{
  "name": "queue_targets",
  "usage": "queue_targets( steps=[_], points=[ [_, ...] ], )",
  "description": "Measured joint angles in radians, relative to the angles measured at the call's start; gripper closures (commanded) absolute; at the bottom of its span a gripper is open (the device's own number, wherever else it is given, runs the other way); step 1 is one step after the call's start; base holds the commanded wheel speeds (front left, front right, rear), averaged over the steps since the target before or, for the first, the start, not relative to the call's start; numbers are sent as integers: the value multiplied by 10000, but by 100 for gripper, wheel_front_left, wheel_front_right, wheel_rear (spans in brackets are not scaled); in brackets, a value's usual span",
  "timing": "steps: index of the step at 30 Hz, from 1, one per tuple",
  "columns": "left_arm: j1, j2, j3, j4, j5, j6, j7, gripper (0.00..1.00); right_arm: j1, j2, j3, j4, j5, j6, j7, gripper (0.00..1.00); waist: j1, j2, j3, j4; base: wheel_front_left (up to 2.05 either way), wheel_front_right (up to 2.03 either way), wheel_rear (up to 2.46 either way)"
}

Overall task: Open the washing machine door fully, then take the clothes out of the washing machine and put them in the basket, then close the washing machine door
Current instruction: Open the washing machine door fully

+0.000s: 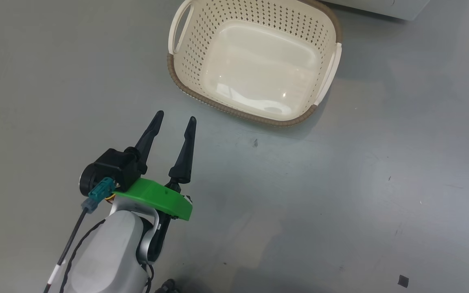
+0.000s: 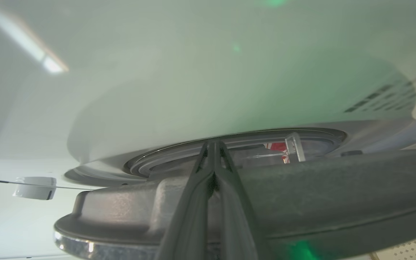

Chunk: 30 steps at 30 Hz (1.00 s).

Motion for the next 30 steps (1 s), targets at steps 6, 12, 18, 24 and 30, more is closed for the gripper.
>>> queue_targets(
  steps=[6, 12, 18, 24, 30],
  points=[
    [-1, -2, -2, 12, 0, 31, 0, 0, -35, 4, -12, 297, 27, 0, 151, 100, 0, 0, -85, -32, 0, 0, 0],
    [-1, -2, -4, 82, 0, 42, 2, 0, 51, -31, -17, 652, 59, 0, 303, 100, 0, 0, -250, -53, 0, 0, 0],
    [-1, -2, -2, 121, 0, 42, 0, 0, 244, -52, 2, 924, 71, 0, 479, 100, 0, 0, -508, -69, 0, 0, 0],
    [3, -2, -4, 163, 12, 44, 2, 0, 576, -23, 23, 1139, 90, 0, 696, 100, 0, 0, -818, -122, 0, 0, 0],
    [18, -2, -19, 257, 82, 44, 0, 0, 1136, 2, 132, 1375, 102, 8, 980, 100, 0, 0, -1170, -166, 0, 0, 0]
  ],
)
